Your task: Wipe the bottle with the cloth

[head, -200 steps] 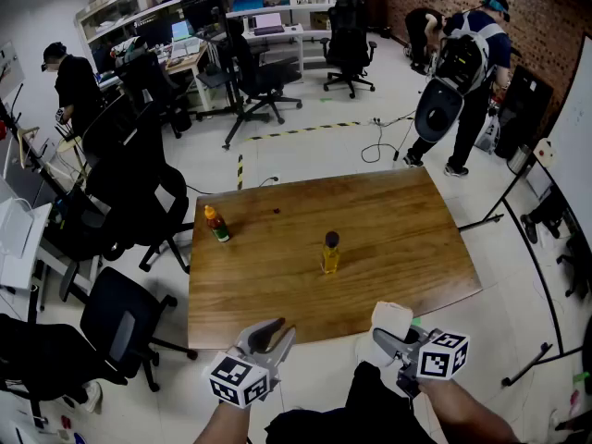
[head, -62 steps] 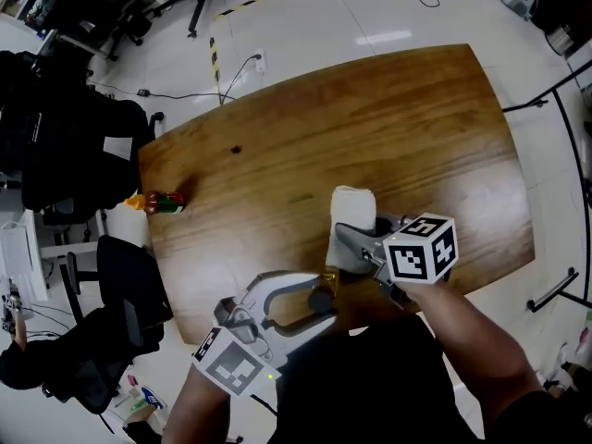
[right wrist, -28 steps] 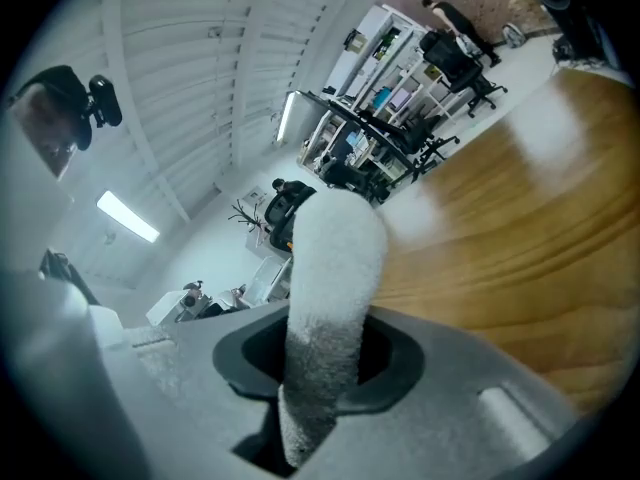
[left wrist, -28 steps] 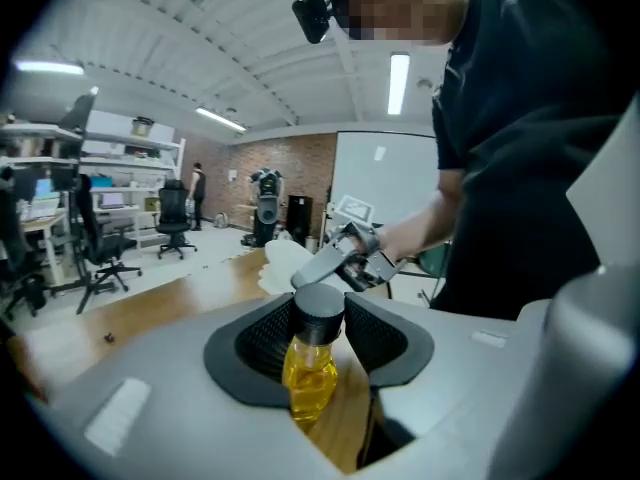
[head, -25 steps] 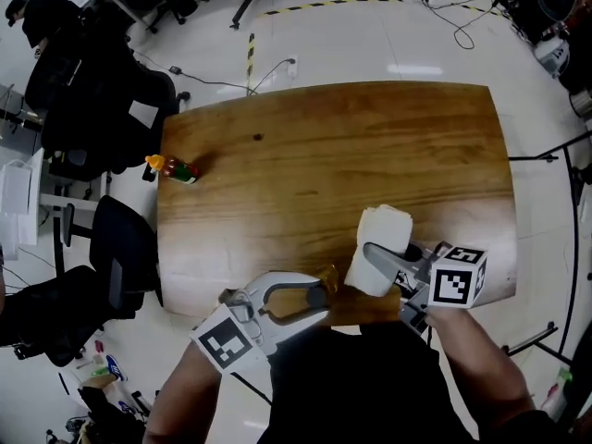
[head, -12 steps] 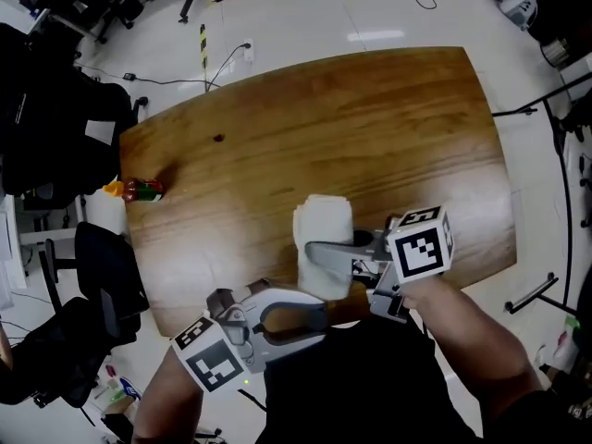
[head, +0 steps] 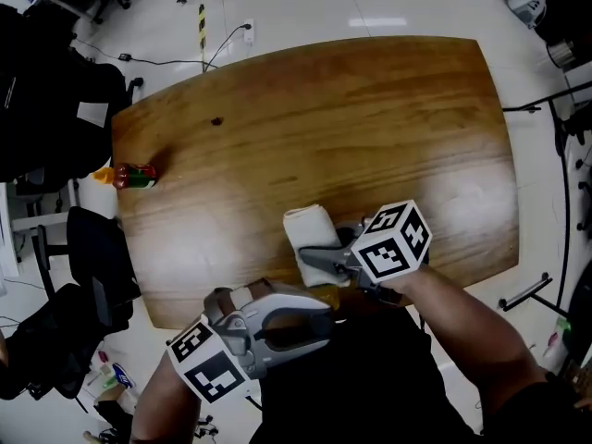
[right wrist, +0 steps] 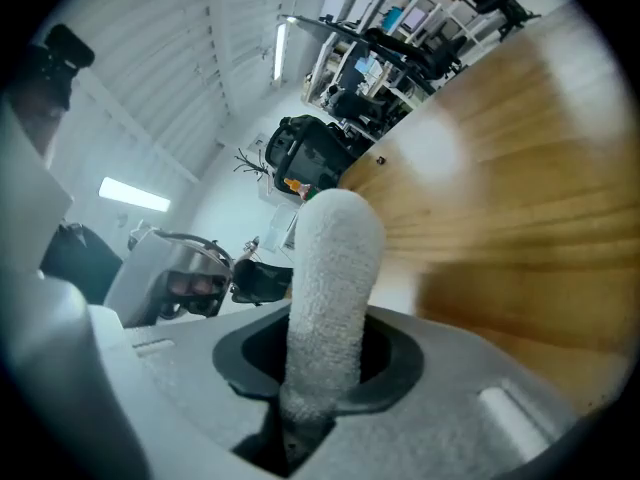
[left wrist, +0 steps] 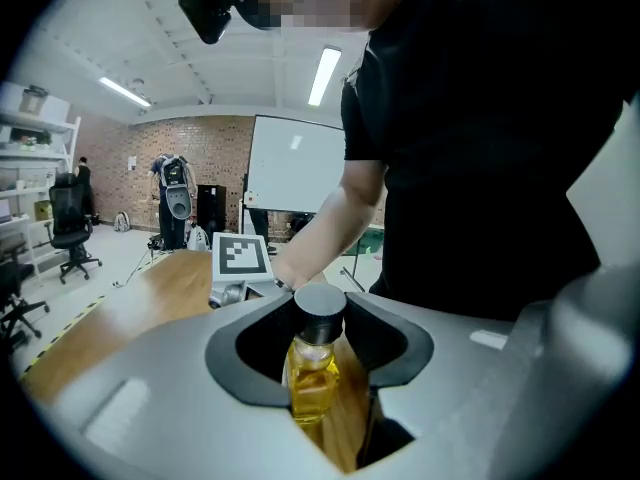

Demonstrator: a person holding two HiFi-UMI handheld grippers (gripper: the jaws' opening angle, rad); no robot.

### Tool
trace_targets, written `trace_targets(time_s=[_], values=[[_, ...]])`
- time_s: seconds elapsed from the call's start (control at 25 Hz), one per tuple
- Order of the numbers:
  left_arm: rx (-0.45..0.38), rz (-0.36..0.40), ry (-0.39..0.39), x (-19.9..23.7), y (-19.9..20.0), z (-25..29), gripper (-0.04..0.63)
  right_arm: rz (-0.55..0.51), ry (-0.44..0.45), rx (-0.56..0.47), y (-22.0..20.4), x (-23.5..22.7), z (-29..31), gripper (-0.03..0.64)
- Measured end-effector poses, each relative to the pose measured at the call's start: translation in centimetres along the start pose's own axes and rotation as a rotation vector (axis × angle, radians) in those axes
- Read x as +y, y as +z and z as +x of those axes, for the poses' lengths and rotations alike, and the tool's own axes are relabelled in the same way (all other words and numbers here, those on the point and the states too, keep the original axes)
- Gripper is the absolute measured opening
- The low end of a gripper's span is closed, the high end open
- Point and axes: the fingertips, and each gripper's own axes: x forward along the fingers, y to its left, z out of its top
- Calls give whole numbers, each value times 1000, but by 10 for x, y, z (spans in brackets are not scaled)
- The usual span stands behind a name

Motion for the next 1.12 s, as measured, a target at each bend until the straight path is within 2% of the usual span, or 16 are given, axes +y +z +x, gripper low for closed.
trace_targets(time_s=[0.32,0.48,0.56,0.68,0.8,0.88,1.0,1.12], values=[[-9,-9,25,0,-1,0,176,-145,-198,79,-19,-35,12,77],[-12,-12,42,1,-1,0,176,-196,-264,95,-21,-40,13,77],[-22,-18,66,3,0,0,178,-174,-266,43,-15,-38,8,77],[-46,-44,132,5,1,-1,188,-106,-230,-130,7,-28,-13,77],[-90,-101,247,12,2,-6,269,-91,-234,-268,27,-16,-46,77],[-146,-157,355,17,5,-13,285,-106,-259,-318,33,-8,-68,77],[-195,-243,549,19,7,-18,296,-124,-282,-376,33,4,-98,78],[-268,-323,776,22,12,-21,291,-128,-297,-429,34,8,-120,78]])
